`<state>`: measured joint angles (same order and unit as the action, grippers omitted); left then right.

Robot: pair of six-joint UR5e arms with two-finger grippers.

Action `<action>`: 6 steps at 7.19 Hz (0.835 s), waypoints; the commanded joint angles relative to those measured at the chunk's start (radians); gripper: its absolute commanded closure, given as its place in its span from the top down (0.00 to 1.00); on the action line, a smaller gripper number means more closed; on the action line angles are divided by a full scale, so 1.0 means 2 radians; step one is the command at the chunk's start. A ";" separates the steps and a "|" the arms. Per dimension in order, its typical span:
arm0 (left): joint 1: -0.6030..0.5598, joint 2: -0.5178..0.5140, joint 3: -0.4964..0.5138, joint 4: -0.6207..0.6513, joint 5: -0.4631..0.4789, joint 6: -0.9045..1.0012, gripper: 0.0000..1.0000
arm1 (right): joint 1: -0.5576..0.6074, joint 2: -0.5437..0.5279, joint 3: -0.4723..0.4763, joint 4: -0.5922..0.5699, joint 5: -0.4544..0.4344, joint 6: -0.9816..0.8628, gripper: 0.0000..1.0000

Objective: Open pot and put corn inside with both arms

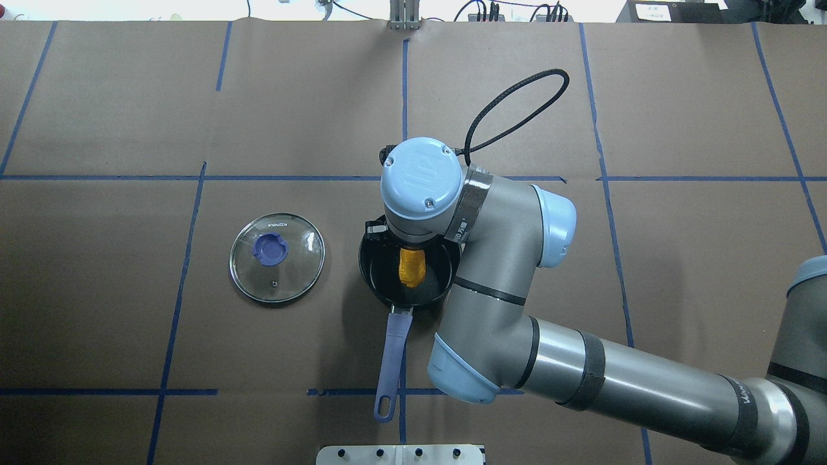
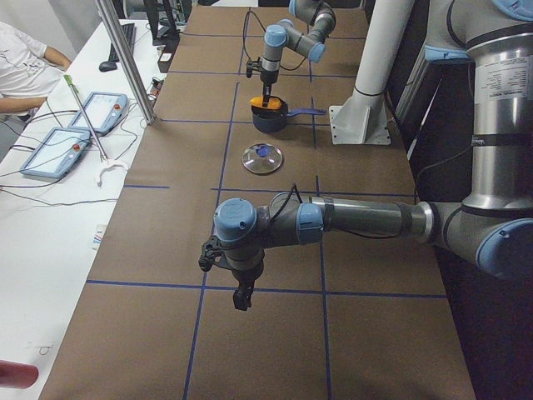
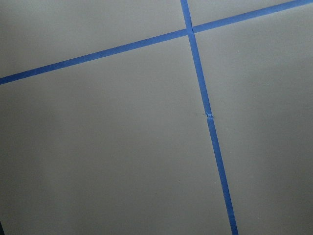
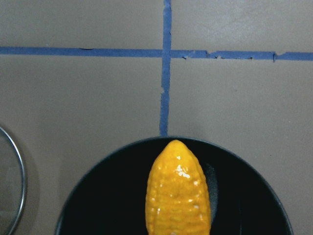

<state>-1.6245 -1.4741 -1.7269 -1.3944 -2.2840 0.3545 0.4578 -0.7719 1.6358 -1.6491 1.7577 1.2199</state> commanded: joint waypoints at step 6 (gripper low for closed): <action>0.000 -0.002 0.001 0.000 0.001 0.001 1.00 | 0.100 -0.014 0.007 -0.002 0.118 -0.066 1.00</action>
<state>-1.6245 -1.4781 -1.7271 -1.3950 -2.2828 0.3569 0.5599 -0.7916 1.6533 -1.6482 1.8914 1.1671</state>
